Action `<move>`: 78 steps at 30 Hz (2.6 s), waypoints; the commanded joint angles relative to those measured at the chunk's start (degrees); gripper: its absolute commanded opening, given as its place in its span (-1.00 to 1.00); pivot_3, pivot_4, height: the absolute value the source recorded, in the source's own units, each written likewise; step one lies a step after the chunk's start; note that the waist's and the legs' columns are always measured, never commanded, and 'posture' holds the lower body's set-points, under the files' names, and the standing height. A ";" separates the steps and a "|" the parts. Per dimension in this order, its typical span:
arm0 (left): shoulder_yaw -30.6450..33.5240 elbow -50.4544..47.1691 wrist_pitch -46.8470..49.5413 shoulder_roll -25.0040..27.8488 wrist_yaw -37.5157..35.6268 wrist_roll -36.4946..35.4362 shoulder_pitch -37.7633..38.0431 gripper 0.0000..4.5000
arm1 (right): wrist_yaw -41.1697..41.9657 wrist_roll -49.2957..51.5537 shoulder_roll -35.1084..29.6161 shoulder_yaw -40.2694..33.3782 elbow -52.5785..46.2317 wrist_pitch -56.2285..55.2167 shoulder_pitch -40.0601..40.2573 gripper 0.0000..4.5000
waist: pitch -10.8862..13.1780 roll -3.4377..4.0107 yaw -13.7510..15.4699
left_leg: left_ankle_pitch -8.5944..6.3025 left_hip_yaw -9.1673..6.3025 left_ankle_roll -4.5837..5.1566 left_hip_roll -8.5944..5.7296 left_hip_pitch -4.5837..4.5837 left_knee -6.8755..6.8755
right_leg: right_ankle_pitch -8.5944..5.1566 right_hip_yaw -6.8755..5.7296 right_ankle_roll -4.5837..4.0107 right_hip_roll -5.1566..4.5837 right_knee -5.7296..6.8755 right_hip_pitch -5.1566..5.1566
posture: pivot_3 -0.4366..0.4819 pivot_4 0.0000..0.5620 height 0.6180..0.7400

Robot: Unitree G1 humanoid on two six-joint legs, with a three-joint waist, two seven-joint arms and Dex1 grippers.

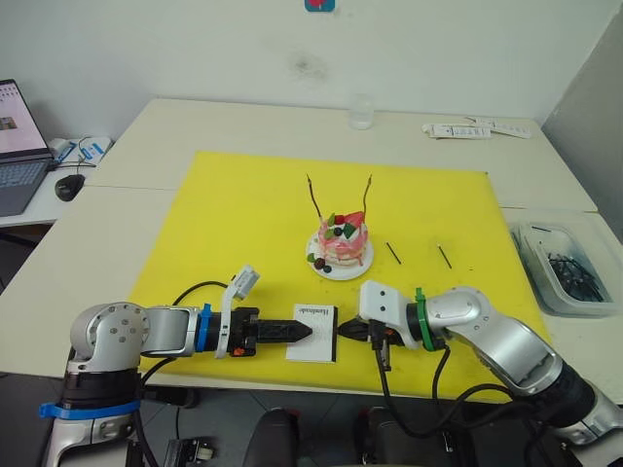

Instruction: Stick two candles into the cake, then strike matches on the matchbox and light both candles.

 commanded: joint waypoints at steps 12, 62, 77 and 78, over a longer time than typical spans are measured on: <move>-1.38 -0.34 0.40 -2.42 1.48 0.58 0.63 0.48 | 1.87 -0.81 3.10 -0.51 2.72 -2.43 -2.61 -0.99 | 0.00 0.00 0.07 | 0.00 0.07 0.00 -0.14 0.00 0.02 | 0.04 0.00 0.08 -0.05 -0.01 0.01 | -0.05 -0.47 1.00; -5.50 -3.69 -3.64 -2.45 1.92 8.44 3.75 -0.42 | 3.25 -1.05 5.87 -0.01 3.38 1.74 -2.06 -1.00 | 0.00 0.01 0.07 | 0.00 0.07 0.00 -0.15 0.00 -0.02 | 0.01 0.00 0.12 -0.17 -0.08 0.01 | -0.05 -0.47 1.00; -6.97 -2.88 -5.67 -0.83 0.27 10.06 3.58 -0.99 | 2.05 -2.07 5.28 -0.23 3.82 1.32 -1.20 -1.00 | -0.01 0.02 0.12 | 0.00 0.02 0.00 -0.16 0.00 -0.01 | 0.02 0.00 0.13 -0.23 -0.09 0.04 | -0.05 -0.47 1.00; -7.18 -2.89 -5.76 -0.76 0.41 10.30 3.67 -0.99 | 2.04 -2.24 5.16 -0.08 3.81 1.24 -1.19 -1.00 | -0.01 0.02 0.12 | 0.00 0.01 0.01 -0.15 0.00 -0.01 | 0.02 0.00 0.13 -0.23 -0.09 0.04 | -0.05 -0.47 1.00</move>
